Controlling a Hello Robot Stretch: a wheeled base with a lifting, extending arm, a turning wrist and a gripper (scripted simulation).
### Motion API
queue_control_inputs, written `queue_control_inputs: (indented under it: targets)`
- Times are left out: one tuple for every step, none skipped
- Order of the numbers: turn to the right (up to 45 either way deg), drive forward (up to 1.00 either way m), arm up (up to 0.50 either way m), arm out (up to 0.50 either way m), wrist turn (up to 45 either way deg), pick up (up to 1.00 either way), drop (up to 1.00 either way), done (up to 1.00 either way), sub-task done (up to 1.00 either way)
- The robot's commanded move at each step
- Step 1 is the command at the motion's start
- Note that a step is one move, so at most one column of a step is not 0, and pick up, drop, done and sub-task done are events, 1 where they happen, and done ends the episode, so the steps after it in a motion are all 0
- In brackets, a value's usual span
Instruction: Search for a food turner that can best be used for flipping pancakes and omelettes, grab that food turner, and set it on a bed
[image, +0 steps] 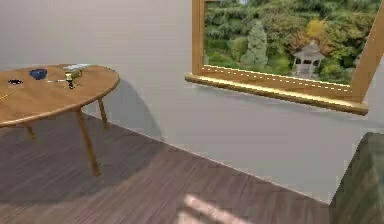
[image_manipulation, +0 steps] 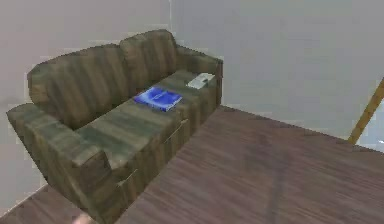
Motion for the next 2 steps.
queue_control_inputs:
  targets:
    - [-45.0, 0.00, 0.00, 0.00, 0.0, 0.00, 0.00, 0.00, 0.00]
    - [-33.0, 0.00, 0.00, 0.00, 0.0, 0.00, 0.00, 0.00, 0.00]
